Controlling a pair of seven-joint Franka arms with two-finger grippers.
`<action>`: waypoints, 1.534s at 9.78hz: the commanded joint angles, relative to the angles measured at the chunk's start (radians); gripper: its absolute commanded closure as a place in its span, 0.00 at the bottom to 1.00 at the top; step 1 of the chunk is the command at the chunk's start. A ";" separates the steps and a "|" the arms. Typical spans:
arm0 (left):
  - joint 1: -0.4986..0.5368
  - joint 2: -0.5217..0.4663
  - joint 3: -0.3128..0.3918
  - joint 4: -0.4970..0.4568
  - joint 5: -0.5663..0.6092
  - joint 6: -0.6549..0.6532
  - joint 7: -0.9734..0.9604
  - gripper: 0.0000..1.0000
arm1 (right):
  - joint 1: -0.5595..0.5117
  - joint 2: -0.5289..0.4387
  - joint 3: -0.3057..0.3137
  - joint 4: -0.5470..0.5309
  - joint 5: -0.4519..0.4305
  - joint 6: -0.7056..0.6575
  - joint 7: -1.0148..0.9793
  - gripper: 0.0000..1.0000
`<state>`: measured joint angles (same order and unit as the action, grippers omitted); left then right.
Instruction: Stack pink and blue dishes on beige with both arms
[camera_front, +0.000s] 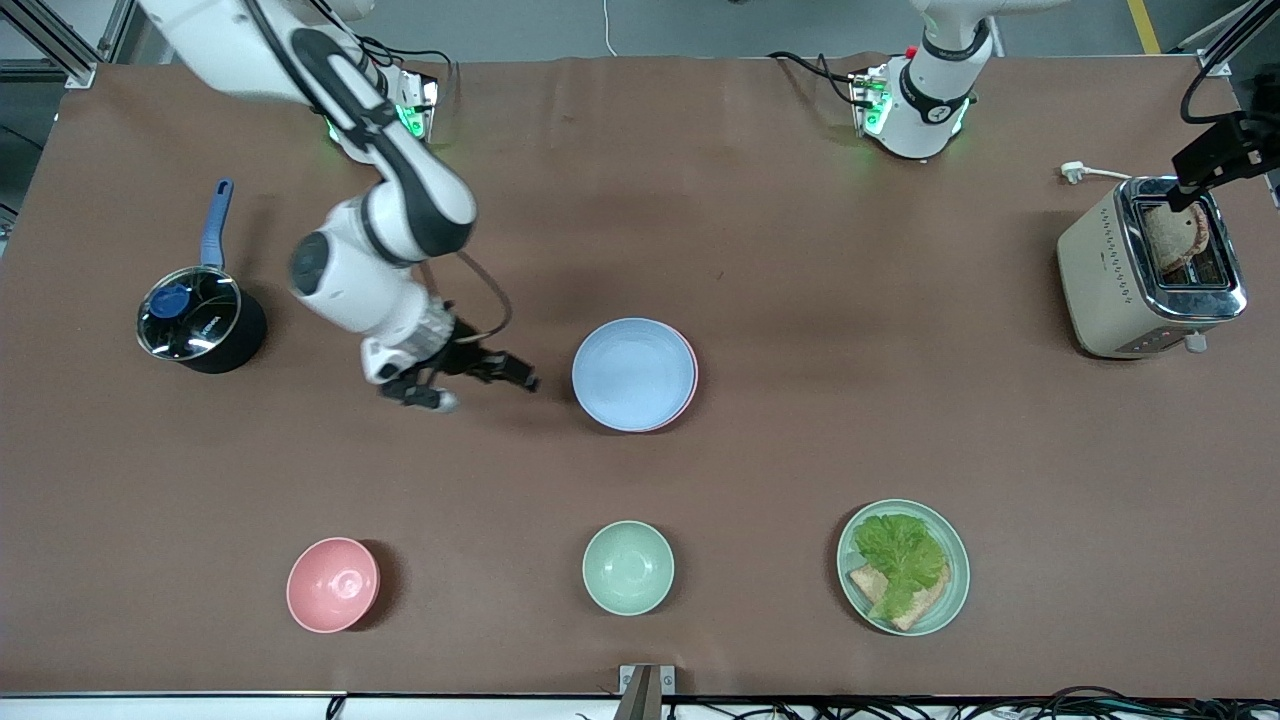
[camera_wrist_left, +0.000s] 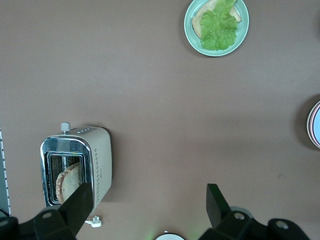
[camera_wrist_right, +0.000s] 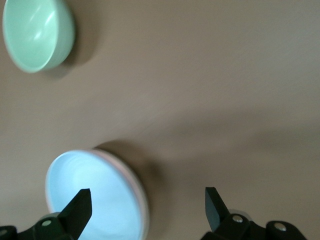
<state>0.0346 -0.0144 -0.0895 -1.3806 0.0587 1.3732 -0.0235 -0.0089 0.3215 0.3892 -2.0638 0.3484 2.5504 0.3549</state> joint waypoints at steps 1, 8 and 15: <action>-0.005 -0.018 -0.038 -0.078 -0.014 0.014 0.008 0.00 | -0.051 -0.123 -0.062 0.022 -0.190 -0.186 0.009 0.00; 0.027 -0.021 -0.085 -0.123 -0.057 0.038 -0.007 0.00 | -0.083 -0.329 -0.317 0.342 -0.328 -0.758 -0.086 0.00; 0.030 -0.032 -0.081 -0.115 -0.069 0.021 -0.012 0.00 | -0.085 -0.320 -0.409 0.605 -0.342 -1.059 -0.275 0.00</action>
<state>0.0579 -0.0352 -0.1719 -1.4552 0.0078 1.3925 -0.0369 -0.0937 -0.0109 -0.0241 -1.4740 0.0254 1.4976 0.0876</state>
